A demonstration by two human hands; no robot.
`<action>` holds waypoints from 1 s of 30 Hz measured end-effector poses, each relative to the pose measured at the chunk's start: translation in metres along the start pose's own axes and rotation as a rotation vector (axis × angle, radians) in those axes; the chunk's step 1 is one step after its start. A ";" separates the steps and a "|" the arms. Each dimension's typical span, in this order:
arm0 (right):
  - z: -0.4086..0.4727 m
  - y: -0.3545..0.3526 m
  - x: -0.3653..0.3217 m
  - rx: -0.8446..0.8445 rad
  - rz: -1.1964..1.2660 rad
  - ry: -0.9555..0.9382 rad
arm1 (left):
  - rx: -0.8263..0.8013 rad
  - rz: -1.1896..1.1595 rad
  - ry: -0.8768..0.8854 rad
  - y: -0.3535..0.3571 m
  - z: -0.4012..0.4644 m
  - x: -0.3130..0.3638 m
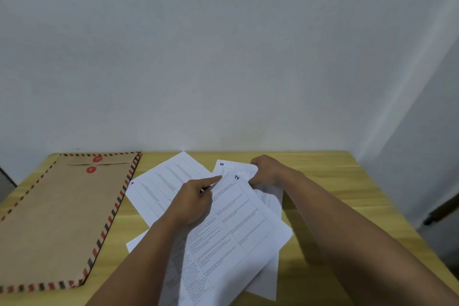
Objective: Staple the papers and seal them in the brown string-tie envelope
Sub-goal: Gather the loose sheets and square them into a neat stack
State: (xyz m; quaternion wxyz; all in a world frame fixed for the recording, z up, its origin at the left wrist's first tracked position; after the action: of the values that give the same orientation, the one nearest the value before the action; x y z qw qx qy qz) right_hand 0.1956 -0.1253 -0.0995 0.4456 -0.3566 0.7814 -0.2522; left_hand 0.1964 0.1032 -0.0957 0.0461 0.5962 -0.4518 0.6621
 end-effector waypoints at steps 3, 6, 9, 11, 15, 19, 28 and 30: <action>-0.005 -0.010 -0.008 0.114 0.052 -0.098 | 0.000 0.001 0.003 0.001 -0.001 0.003; -0.014 -0.019 -0.020 0.178 0.077 -0.201 | 0.006 0.005 -0.009 -0.001 -0.002 0.003; -0.028 -0.024 -0.025 0.193 0.031 -0.227 | 0.030 0.028 -0.019 -0.007 -0.006 0.009; -0.042 -0.031 -0.022 0.213 0.050 -0.225 | 0.037 0.027 -0.009 -0.013 -0.012 0.019; -0.077 -0.049 -0.015 0.268 0.255 -0.255 | 0.074 0.026 0.064 -0.033 -0.030 0.054; -0.114 -0.058 -0.017 0.247 0.602 -0.399 | 0.138 0.001 0.111 -0.053 -0.047 0.083; -0.173 -0.062 -0.031 0.191 0.795 -0.453 | 0.197 0.038 0.176 -0.065 -0.071 0.136; -0.180 -0.059 -0.033 0.168 0.822 -0.461 | 0.212 0.045 0.181 -0.065 -0.076 0.146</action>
State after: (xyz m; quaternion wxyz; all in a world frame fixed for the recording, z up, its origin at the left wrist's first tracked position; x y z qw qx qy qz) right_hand 0.0694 -0.1222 0.0451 0.6974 -0.0273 0.7154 -0.0316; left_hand 0.1376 0.1214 0.0700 0.0085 0.5252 -0.3867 0.7580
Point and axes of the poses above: each hand's wrist, its own z-axis towards the middle knuckle, its own y-axis out of the palm, x = y × z, the point moved 10 cm from there along z, towards the middle knuckle, and after that the axes turned 13 degrees about -x, right-handed, at the moved point
